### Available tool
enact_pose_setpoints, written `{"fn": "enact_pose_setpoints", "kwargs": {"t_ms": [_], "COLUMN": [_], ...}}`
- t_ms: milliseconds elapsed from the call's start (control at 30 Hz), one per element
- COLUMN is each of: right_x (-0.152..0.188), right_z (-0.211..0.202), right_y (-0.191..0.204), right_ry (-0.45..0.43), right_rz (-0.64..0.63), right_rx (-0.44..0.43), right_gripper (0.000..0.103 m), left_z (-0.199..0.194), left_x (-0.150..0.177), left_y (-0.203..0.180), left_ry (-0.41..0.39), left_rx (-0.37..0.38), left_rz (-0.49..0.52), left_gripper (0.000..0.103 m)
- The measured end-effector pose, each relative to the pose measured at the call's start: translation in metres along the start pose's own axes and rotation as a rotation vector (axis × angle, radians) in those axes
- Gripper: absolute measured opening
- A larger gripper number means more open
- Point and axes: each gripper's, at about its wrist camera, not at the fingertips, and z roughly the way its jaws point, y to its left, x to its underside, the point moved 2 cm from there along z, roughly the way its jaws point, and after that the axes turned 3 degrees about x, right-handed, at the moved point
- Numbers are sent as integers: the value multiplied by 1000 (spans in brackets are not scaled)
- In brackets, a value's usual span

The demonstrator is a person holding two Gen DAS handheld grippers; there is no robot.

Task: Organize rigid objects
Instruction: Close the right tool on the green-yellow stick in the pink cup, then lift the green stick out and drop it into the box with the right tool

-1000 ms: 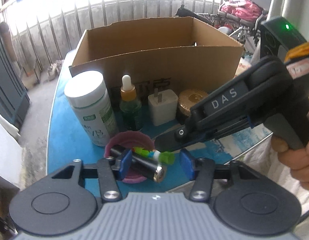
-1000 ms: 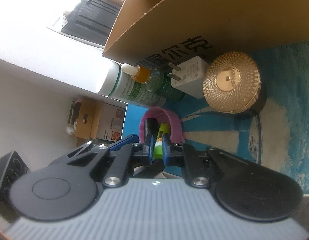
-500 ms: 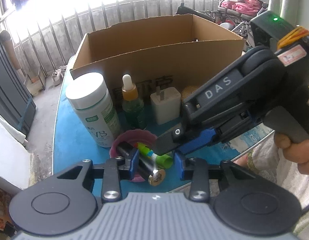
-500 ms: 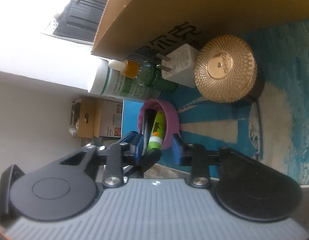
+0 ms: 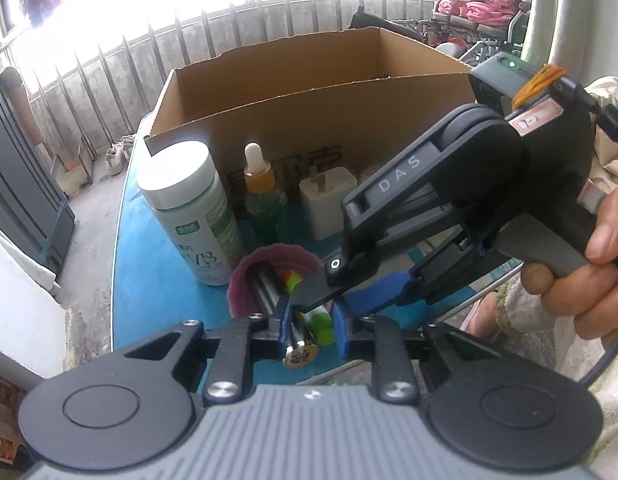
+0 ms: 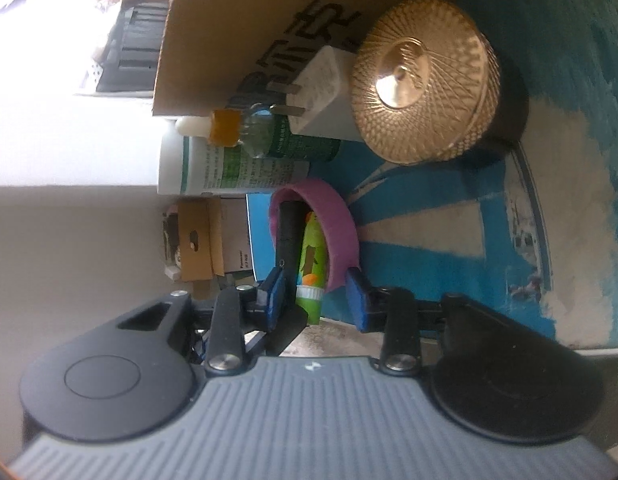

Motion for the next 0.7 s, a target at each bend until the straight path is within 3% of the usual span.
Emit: {"fn": "enact_pose_setpoints", "kwargs": {"t_ms": [67, 133, 600, 700], "right_x": [1, 0, 2, 0], "right_z": [1, 1, 0, -2], "right_y": [-2, -3, 0, 1], "right_ry": [0, -7, -18, -23], "right_rz": [22, 33, 78, 61], "right_rx": [-22, -33, -94, -93], "right_gripper": [17, 15, 14, 14], "left_z": [-1, 0, 3, 2], "left_x": [0, 0, -4, -5], "left_y": [0, 0, -1, -1], "left_ry": [5, 5, 8, 1], "left_rx": [5, 4, -7, 4], "left_rz": [3, 7, 14, 15], "left_gripper": [24, 24, 28, 25]}}
